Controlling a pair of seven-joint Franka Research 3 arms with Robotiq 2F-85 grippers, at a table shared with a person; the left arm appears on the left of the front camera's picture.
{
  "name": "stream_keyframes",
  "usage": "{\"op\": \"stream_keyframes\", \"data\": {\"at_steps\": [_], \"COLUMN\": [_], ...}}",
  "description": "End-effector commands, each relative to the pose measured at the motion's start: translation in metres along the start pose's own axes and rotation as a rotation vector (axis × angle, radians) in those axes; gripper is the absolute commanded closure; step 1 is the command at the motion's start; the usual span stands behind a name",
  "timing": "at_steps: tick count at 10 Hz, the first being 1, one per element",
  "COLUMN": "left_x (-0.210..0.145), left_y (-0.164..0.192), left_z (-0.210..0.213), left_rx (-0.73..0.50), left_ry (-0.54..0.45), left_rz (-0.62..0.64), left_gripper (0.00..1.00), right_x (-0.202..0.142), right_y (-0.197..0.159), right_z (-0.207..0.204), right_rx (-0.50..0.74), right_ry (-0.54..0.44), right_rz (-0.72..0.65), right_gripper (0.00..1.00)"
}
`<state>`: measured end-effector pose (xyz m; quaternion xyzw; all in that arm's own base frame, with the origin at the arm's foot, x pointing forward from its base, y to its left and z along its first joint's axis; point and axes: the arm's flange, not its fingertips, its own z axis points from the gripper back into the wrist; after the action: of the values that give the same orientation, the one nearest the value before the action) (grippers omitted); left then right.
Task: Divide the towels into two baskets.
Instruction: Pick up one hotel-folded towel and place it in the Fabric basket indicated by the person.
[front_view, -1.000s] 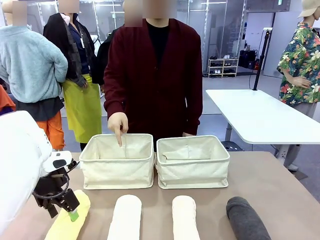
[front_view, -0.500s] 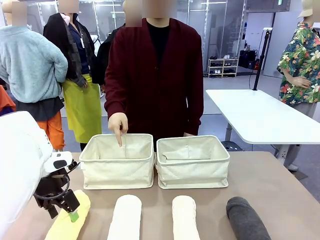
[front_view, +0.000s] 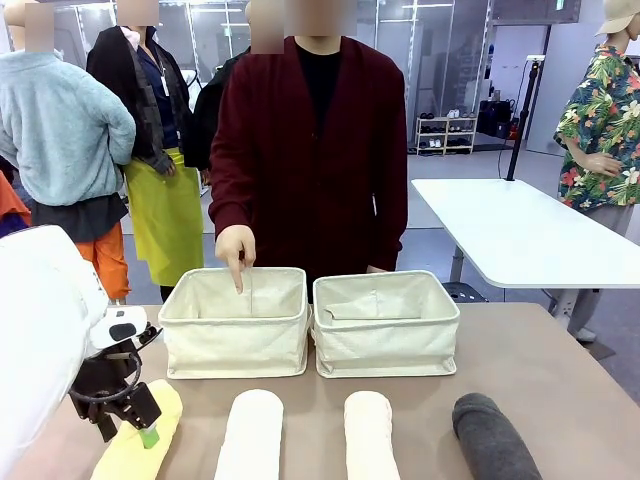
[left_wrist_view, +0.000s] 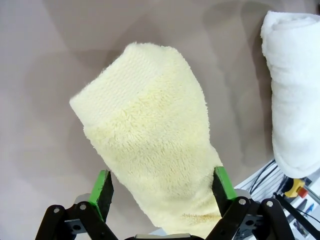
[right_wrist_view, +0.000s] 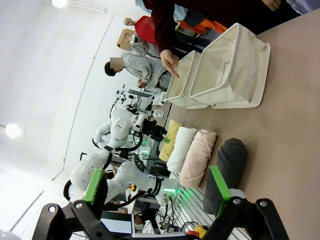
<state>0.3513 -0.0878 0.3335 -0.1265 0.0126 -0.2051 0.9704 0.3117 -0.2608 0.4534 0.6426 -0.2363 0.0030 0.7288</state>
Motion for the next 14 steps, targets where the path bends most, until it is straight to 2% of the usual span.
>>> {"op": "stream_keyframes", "data": {"at_steps": [1,2,3,4,6,7,9,11,12,13,14], "left_x": [-0.008,-0.007,-0.007,-0.008,-0.009,-0.009,-0.010,-0.013,-0.010,-0.007,-0.007], "left_y": [0.000,-0.002,-0.003,-0.005,-0.006,-0.006,-0.008,-0.012,-0.015,-0.017,-0.018], "left_z": [-0.012,-0.013,-0.013,-0.012,-0.010,-0.008,0.000,0.022,0.043,0.067,0.086], "left_rx": [-0.026,-0.045,-0.061,-0.079,-0.084,-0.081,-0.079,-0.040,-0.049,-0.051,0.038], "left_ry": [0.018,-0.001,-0.002,0.002,-0.009,-0.009,-0.023,-0.045,-0.096,-0.104,-0.094], "left_rz": [-0.031,-0.017,-0.018,-0.024,-0.027,-0.030,-0.033,-0.069,-0.108,-0.146,-0.244], "left_gripper": [0.04,0.57,0.61,1.00,1.00,0.80,1.00,1.00,1.00,1.00,1.00], "right_x": [-0.001,-0.001,-0.001,-0.001,-0.001,-0.001,-0.001,-0.001,-0.001,-0.001,-0.001], "right_y": [0.003,0.003,0.003,0.003,0.003,0.003,0.003,0.003,0.003,0.003,0.003], "right_z": [0.000,0.000,0.000,0.000,0.000,0.000,0.000,0.000,0.000,0.000,0.000], "right_rx": [0.009,0.009,0.009,0.009,0.009,0.009,0.009,0.009,0.009,0.009,0.009], "right_ry": [-0.005,-0.005,-0.005,-0.005,-0.005,-0.005,-0.005,-0.005,-0.005,-0.005,-0.005], "right_rz": [0.013,0.013,0.013,0.013,0.013,0.013,0.013,0.013,0.013,0.013,0.013], "right_gripper": [0.00,0.00,0.00,0.00,0.00,0.00,0.00,0.00,0.00,0.00,0.00]}}
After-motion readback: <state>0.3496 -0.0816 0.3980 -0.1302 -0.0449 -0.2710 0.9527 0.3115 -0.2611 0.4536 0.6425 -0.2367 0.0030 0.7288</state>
